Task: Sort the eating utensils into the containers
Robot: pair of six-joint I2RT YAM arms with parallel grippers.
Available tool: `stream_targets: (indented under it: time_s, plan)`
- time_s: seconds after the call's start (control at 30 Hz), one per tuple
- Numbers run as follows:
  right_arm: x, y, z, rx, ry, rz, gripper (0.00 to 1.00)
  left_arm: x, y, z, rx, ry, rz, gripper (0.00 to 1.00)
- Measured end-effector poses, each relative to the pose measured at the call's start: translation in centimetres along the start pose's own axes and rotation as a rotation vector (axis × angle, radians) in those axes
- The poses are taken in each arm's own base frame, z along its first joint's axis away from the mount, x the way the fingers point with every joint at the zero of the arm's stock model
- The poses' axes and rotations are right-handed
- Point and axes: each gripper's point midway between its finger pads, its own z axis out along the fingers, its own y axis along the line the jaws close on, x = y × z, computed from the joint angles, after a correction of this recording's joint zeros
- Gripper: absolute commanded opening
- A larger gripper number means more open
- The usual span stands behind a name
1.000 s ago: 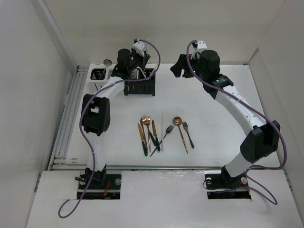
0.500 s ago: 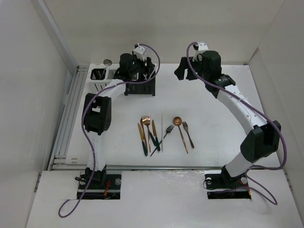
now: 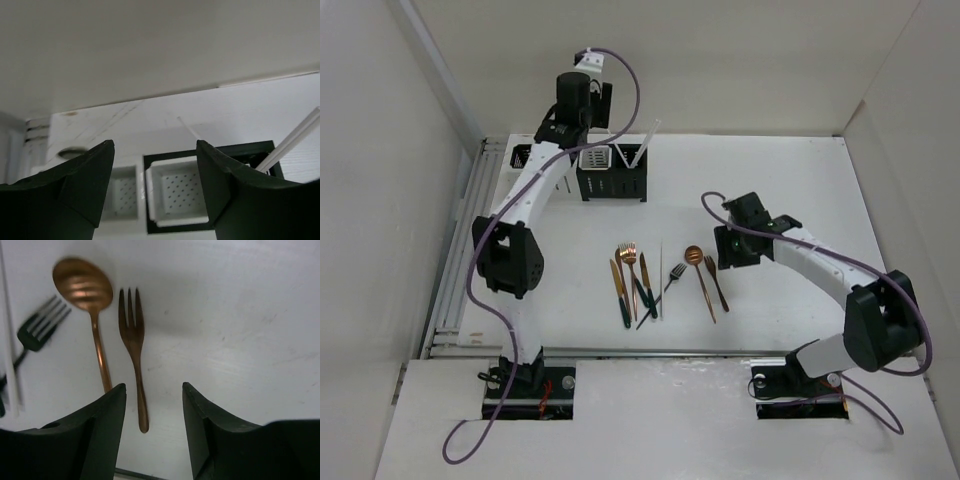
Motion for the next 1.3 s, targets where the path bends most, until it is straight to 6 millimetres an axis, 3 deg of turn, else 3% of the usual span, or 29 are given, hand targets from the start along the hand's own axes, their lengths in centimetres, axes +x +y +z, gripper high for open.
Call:
stream_targets:
  time_s: [0.13,0.3,0.4,0.53,0.63,0.8,1.03,1.1,1.17,1.23,1.3]
  plan:
    - [3.9,0.9,0.6,0.001,0.097,-0.015,0.55,-2.6,3.4,-4.6,-0.150,0.014,-0.011,0.69]
    - [6.5,2.3,0.9,-0.009,0.155,-0.031,0.55,-3.3,6.1,-9.6,-0.244,0.056,-0.074,0.69]
    - [7.7,2.6,1.5,0.003,0.196,-0.028,0.50,-2.7,7.7,-11.7,-0.274,0.082,-0.126,0.69]
    - [9.4,2.0,3.1,0.055,0.279,-0.019,0.48,-0.2,10.0,-13.8,-0.324,0.141,-0.169,0.69]
    - [9.3,1.9,3.3,0.075,0.295,-0.017,0.40,1.3,10.7,-14.7,-0.342,0.178,-0.174,0.69]
    - [8.8,1.7,3.6,0.112,0.317,-0.035,0.00,1.8,11.0,-16.0,-0.348,0.188,-0.174,0.69]
    - [8.6,1.4,3.4,0.132,0.302,-0.046,0.00,1.4,11.1,-17.6,-0.341,0.166,-0.175,0.69]
    - [7.9,1.2,3.1,0.149,0.274,-0.053,0.00,1.5,11.1,-17.7,-0.340,0.165,-0.175,0.69]
    - [6.0,1.4,2.2,0.155,0.223,-0.061,0.00,1.6,11.0,-17.6,-0.337,0.167,-0.173,0.71]
    - [2.2,2.2,0.6,0.138,0.110,-0.065,0.00,1.7,10.8,-17.5,-0.323,0.171,-0.168,0.73]
    - [-3.1,3.7,-1.9,0.097,-0.050,-0.067,0.00,1.7,10.2,-17.4,-0.285,0.173,-0.166,0.75]
